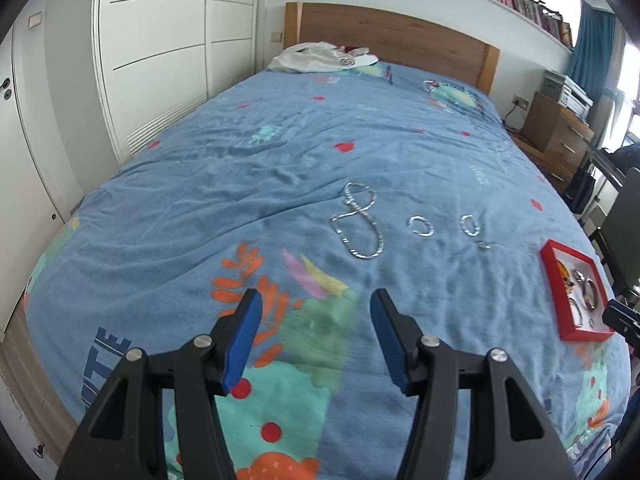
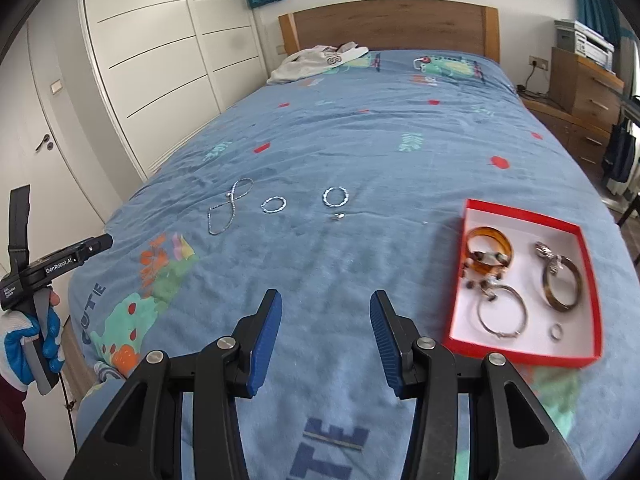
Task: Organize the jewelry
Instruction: 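Lift both tools out of the box and move back toward the jewelry, then grasp the silver ring with the right tool while the left tool grasps the bead chain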
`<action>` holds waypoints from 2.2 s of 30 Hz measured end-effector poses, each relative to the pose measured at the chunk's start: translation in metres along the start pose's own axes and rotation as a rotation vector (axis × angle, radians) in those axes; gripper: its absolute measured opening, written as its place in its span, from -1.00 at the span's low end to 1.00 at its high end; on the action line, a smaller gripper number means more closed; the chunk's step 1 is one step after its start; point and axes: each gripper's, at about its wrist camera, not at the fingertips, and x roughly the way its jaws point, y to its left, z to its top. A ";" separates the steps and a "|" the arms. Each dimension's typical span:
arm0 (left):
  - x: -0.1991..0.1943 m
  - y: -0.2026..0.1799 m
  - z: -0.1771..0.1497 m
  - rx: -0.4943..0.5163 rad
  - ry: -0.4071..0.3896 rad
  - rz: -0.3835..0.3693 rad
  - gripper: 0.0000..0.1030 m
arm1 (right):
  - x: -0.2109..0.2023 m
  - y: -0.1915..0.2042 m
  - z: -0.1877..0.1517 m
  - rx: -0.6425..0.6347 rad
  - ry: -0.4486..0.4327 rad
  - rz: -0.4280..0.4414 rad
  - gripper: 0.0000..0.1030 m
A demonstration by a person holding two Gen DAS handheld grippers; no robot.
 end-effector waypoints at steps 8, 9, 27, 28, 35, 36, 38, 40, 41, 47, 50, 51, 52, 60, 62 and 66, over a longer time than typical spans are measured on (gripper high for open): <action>0.039 0.012 0.011 -0.020 0.037 -0.005 0.05 | 0.044 0.005 0.013 -0.013 0.026 0.033 -0.11; 0.044 0.012 0.013 -0.017 0.040 -0.008 0.05 | 0.049 0.005 0.015 -0.016 0.029 0.034 -0.11; 0.156 -0.027 0.061 0.020 0.097 -0.143 0.05 | 0.146 -0.012 0.070 -0.011 0.052 0.069 -0.11; 0.165 -0.031 0.066 0.029 0.101 -0.148 0.05 | 0.150 -0.012 0.072 -0.009 0.053 0.071 -0.11; 0.216 -0.051 0.083 0.071 0.134 -0.152 0.05 | 0.187 -0.022 0.082 0.004 0.071 0.083 -0.11; 0.221 -0.052 0.083 0.072 0.138 -0.153 0.05 | 0.192 -0.024 0.082 0.005 0.075 0.083 -0.11; 0.233 -0.054 0.083 0.073 0.147 -0.153 0.05 | 0.202 -0.026 0.083 0.004 0.084 0.088 -0.12; 0.243 -0.052 0.082 0.059 0.146 -0.155 0.05 | 0.211 -0.029 0.082 0.005 0.093 0.094 -0.15; 0.246 -0.051 0.081 0.051 0.147 -0.160 0.05 | 0.215 -0.030 0.082 0.006 0.098 0.098 -0.16; 0.259 -0.051 0.078 0.057 0.134 -0.176 0.03 | 0.232 -0.032 0.073 0.004 0.118 0.114 -0.32; 0.261 -0.053 0.074 0.070 0.122 -0.178 -0.01 | 0.237 -0.035 0.069 0.008 0.115 0.109 -0.42; 0.260 -0.053 0.073 0.072 0.118 -0.180 -0.06 | 0.238 -0.035 0.069 0.010 0.113 0.111 -0.47; 0.259 -0.054 0.072 0.076 0.114 -0.182 -0.09 | 0.239 -0.036 0.069 0.012 0.111 0.112 -0.52; 0.252 -0.064 0.066 0.126 0.103 -0.200 -0.81 | 0.244 -0.034 0.068 -0.004 0.101 0.123 -0.62; 0.250 -0.064 0.067 0.116 0.106 -0.213 -0.88 | 0.245 -0.033 0.069 -0.009 0.101 0.129 -0.62; 0.246 -0.065 0.067 0.106 0.103 -0.216 -0.92 | 0.242 -0.034 0.069 -0.008 0.087 0.135 -0.63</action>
